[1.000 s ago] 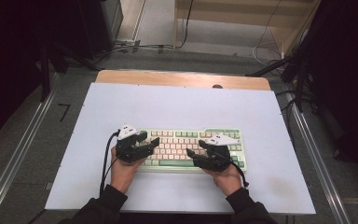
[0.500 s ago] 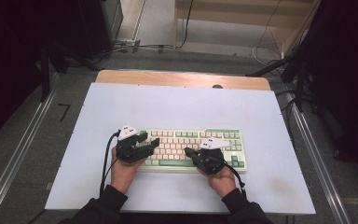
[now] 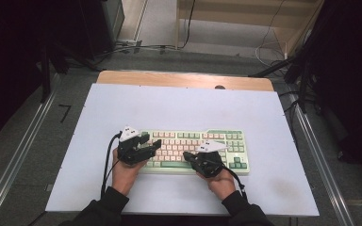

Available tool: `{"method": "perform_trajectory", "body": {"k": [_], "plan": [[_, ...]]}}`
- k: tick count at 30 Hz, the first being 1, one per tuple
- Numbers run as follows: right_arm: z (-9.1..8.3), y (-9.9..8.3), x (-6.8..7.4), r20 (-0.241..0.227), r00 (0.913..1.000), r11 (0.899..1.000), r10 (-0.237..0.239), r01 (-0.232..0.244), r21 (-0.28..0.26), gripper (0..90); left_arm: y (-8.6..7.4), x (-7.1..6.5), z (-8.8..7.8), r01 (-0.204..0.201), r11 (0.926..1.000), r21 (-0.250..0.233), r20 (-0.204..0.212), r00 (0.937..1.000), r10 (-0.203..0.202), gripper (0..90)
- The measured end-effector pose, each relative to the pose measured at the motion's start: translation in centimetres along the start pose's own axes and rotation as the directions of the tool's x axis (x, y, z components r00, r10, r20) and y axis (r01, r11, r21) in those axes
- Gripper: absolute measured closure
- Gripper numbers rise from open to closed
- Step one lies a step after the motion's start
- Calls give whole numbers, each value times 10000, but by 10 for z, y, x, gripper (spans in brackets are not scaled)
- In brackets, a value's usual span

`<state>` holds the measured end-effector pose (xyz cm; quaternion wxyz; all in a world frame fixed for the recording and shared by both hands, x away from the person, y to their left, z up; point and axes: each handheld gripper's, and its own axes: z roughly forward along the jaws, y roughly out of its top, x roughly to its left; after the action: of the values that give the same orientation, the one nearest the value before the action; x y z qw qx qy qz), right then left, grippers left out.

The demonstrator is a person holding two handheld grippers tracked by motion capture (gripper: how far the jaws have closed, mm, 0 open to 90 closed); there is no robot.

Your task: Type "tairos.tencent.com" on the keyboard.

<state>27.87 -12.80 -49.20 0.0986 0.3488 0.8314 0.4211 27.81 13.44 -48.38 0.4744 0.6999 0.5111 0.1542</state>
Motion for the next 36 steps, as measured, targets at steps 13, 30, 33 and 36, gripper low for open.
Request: {"method": "perform_trajectory", "body": {"k": [13,30,33,36], "plan": [[2,-1,0,-4,10000,10000,12,-12,50,863,0,0,0,-1,10000,-1,-11,10000,1,439],[-7,4,-4,-240,9990,9988,372,-379,-298,876,27,-13,9,-116,9999,51,-234,9997,117,449],[-7,3,-4,-233,9990,9989,383,-389,-256,876,27,-14,14,-93,10000,-24,-114,9999,93,454],[-7,3,-4,-247,9990,9989,363,-370,-276,875,26,-14,20,-260,9996,82,-40,9997,261,455]]}}
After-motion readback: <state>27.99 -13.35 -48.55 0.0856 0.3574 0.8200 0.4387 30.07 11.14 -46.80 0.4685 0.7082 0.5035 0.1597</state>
